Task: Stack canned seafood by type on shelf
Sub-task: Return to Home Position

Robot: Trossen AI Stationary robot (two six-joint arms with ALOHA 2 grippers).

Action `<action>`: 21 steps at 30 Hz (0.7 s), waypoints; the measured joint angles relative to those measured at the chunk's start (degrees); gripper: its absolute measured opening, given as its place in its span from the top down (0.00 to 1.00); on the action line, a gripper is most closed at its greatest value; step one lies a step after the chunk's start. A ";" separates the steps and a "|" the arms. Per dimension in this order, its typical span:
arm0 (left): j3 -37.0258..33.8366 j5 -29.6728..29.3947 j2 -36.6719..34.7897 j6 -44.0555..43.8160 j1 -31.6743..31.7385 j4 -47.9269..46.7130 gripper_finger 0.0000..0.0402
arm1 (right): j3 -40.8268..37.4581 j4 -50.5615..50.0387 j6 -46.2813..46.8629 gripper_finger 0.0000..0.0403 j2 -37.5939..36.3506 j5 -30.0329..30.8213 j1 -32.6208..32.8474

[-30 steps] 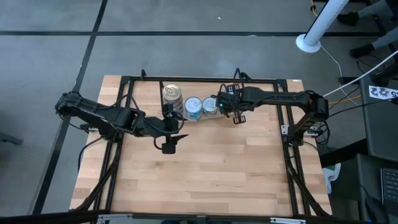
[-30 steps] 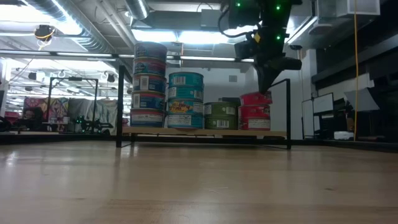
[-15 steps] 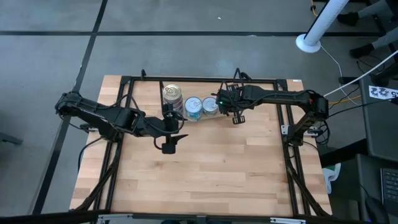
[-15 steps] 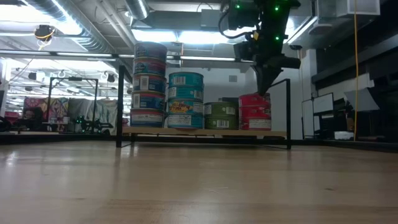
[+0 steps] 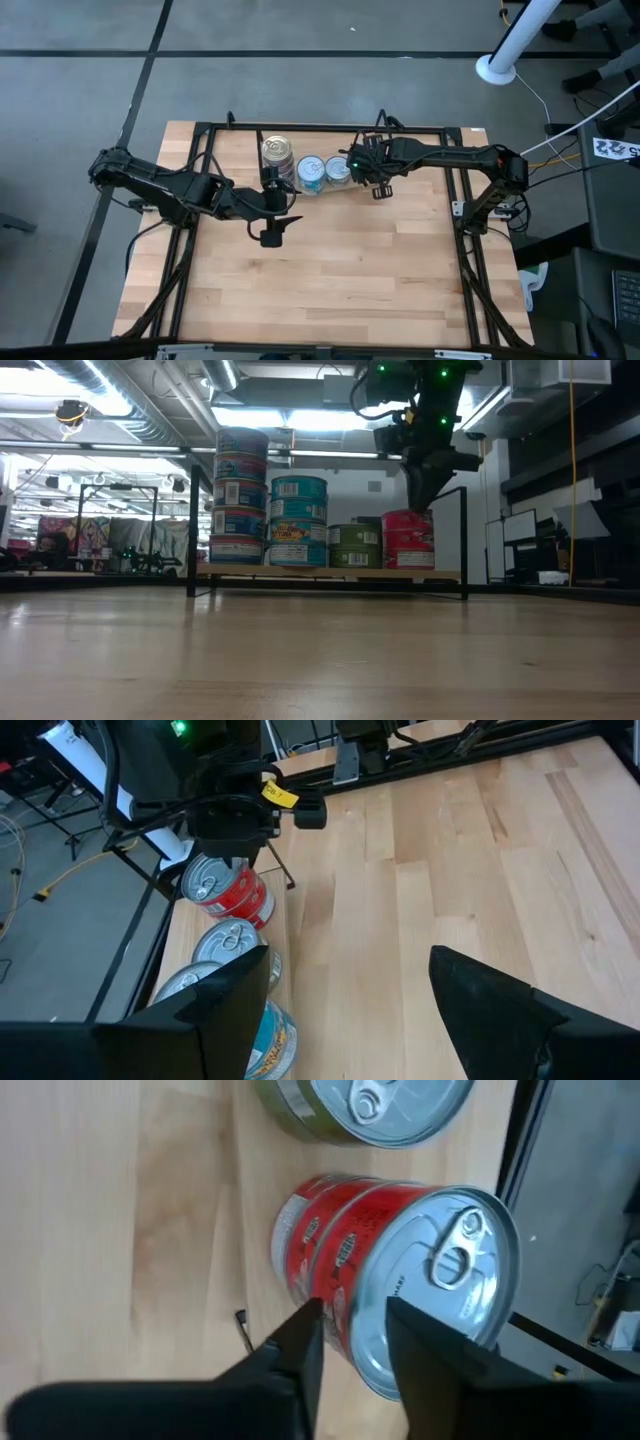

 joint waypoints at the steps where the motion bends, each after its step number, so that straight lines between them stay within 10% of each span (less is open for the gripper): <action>1: 0.00 0.00 0.00 0.02 0.00 0.00 0.32 | 0.00 0.02 -0.02 0.72 0.00 0.38 0.00; 10: 0.00 0.02 -0.23 0.05 0.00 -0.03 0.32 | 0.05 -0.71 -0.28 0.64 -0.69 11.21 0.04; 21: 0.00 -0.35 -9.38 0.00 0.00 -0.34 0.32 | 14.25 -11.60 5.21 0.65 -3.98 3.40 0.04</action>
